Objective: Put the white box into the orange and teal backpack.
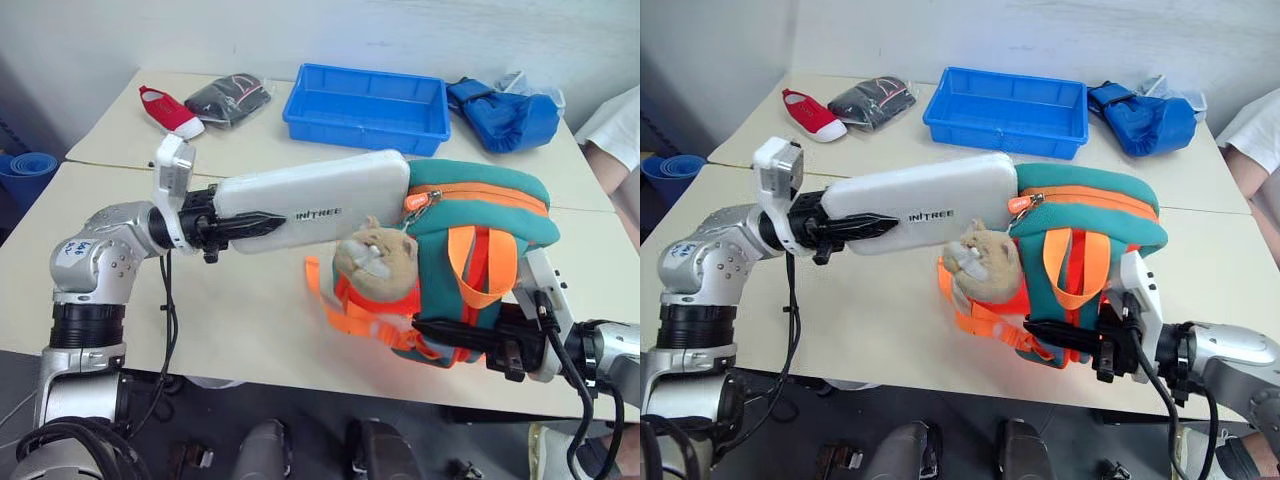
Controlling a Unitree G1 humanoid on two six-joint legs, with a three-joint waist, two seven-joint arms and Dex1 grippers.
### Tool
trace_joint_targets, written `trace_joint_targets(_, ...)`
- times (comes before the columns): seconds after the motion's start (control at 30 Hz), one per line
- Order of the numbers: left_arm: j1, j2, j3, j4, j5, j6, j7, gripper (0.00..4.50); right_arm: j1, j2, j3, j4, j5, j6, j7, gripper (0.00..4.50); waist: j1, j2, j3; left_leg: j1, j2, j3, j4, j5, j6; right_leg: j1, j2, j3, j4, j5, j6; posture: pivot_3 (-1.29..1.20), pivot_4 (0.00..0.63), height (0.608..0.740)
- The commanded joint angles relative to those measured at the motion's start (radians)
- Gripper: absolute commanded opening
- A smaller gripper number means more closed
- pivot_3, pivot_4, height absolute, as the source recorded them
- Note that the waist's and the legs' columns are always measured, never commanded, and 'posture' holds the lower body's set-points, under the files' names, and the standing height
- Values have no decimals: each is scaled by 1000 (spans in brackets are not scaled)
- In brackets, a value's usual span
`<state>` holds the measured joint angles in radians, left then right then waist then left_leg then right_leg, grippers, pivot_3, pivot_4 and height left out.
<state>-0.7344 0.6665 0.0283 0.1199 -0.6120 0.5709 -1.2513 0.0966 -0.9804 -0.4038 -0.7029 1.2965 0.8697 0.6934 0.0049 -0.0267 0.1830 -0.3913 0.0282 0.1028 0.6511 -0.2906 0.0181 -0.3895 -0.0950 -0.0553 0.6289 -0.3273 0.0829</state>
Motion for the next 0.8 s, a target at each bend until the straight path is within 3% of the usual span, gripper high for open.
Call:
trace_joint_targets(0.03, -76, -25, -126, 42, 128, -20, 13, 1209, 25, -32, -36, -32, 16, 19, 2, 29, 6, 0, 0, 0, 0, 0, 0, 0, 0, 0, 0, 0, 0, 0, 0, 0, 150, 740)
trace_joint_targets(0.27, -270, -316, -267, 89, 176, 30, 98, 1209, 41, -21, -20, -31, -22, -6, 17, 29, 27, 0, 0, -4, -1, -2, 8, -3, 7, 2, -1, -1, -2, 2, 3, 0, 150, 740)
trace_joint_targets(0.37, -296, -422, -312, 152, 245, -70, 127, 1209, 51, -13, 5, -38, -22, -5, 27, 29, 18, 0, 0, -14, -1, -2, 12, -3, 8, -4, 0, -2, 0, 4, 7, 0, 150, 740)
trace_joint_targets(0.47, -309, -514, -325, 229, 312, -165, 197, 1209, 59, -21, 27, -44, -68, -20, 37, 29, 20, 0, 0, -13, -1, -2, 14, -3, 8, -4, 0, -3, -1, 4, 7, 0, 150, 740)
trace_joint_targets(0.57, -262, -546, -273, 191, 275, -143, 225, 2201, 65, -1, 23, -44, -82, -38, 19, 0, 21, 0, 0, -13, -1, -3, 15, -2, 9, -3, 0, -3, -1, 4, 7, 0, 150, 740)
trace_joint_targets(0.67, -203, -492, -212, 141, 225, -137, 162, 3072, 76, 19, 25, -40, -106, -51, 10, 0, 16, 0, 0, -13, -1, -5, 15, -2, 9, -3, -1, -4, -1, 4, 7, 0, 150, 740)
trace_joint_targets(0.8, -197, -379, -21, 218, -21, 59, -26, 4032, 79, 62, 41, -30, -118, -63, -40, 0, -1, 1, 0, -13, 0, -5, 14, 0, 6, -3, 1, -4, 0, 3, 6, 0, 150, 740)
